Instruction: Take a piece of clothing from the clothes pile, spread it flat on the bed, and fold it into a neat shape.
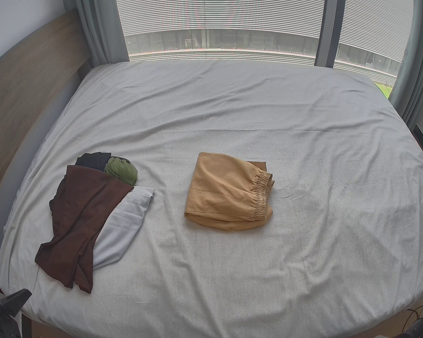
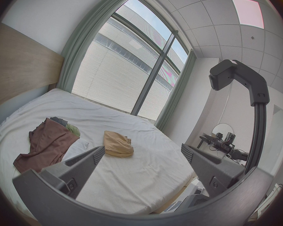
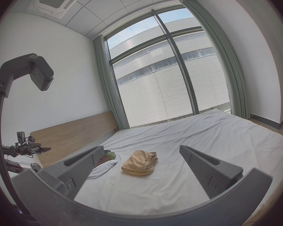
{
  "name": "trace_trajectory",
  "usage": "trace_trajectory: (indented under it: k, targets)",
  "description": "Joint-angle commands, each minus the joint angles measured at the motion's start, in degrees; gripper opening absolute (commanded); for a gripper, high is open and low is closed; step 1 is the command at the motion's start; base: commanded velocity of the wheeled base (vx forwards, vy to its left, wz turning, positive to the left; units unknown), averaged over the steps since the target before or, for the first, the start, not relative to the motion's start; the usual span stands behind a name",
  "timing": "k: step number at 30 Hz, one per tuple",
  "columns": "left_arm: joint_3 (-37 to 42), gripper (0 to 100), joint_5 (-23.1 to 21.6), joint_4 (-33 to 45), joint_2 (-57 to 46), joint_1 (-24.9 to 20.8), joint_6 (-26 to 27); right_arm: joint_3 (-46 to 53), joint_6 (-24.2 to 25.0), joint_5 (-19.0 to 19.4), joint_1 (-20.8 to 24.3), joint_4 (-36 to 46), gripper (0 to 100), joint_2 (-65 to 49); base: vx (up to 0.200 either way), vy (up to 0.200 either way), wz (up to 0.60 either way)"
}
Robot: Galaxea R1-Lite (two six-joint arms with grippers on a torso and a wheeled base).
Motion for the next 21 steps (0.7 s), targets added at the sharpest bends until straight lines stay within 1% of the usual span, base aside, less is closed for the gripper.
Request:
trace_trajectory:
  k: [1, 3, 5, 11, 14, 16, 17, 18, 19, 20, 21]
  targets:
    - [0.30, 100, 0.06, -0.02, -0.08, 0.25, 0.03, 0.01, -0.05, 0.01, -1.07, 0.47, 100, -0.42, 0.000, 0.000, 0.00]
    - [0.38, 100, 0.32, -0.02, -0.08, 0.25, 0.21, 0.19, -0.05, 0.01, -1.60, 0.47, 100, -1.39, 0.000, 0.000, 0.00]
    - [0.47, 100, 1.90, -0.02, -0.08, 0.25, 1.26, 0.37, -0.14, 0.01, -1.77, 1.35, 100, -3.58, 0.000, 0.000, 0.00]
    - [0.47, 100, 3.40, -0.02, -0.08, 0.25, 3.55, 0.01, -0.75, 0.01, -1.77, 1.71, 100, -3.58, 0.000, 0.000, 0.00]
    - [0.47, 100, 6.65, 0.07, -0.08, 0.25, 5.22, 0.28, -2.07, -0.43, -1.86, 1.71, 100, -3.58, 0.000, 0.000, 0.00]
    - [0.38, 100, 8.32, -0.11, -0.08, 0.52, 5.57, 0.63, -3.04, -1.75, -1.86, 1.71, 100, -3.58, 0.000, 0.000, 0.00]
    - [0.38, 100, 9.46, -0.19, -0.08, 1.22, 5.92, 0.63, -3.48, -3.15, -1.86, 1.53, 100, -3.58, 0.000, 0.000, 0.00]
    - [0.30, 100, 10.52, -0.28, -0.08, 2.45, 6.89, 0.63, -4.09, -5.79, -1.86, 1.44, 100, -3.58, 0.000, 0.000, 0.00]
    - [0.30, 100, 10.78, -0.28, -0.08, 2.98, 7.41, 0.63, -4.44, -6.93, -1.86, 1.44, 100, -3.58, 0.000, 0.000, 0.00]
    - [0.30, 100, 10.87, -0.28, -0.08, 3.07, 7.59, 0.63, -4.53, -7.20, -1.86, 1.35, 100, -3.58, 0.000, 0.000, 0.00]
    - [0.47, 100, 11.13, -0.19, -0.08, 3.86, 9.26, 0.54, -6.46, -10.01, -1.77, 1.27, 100, -3.58, 0.000, 0.000, 0.00]
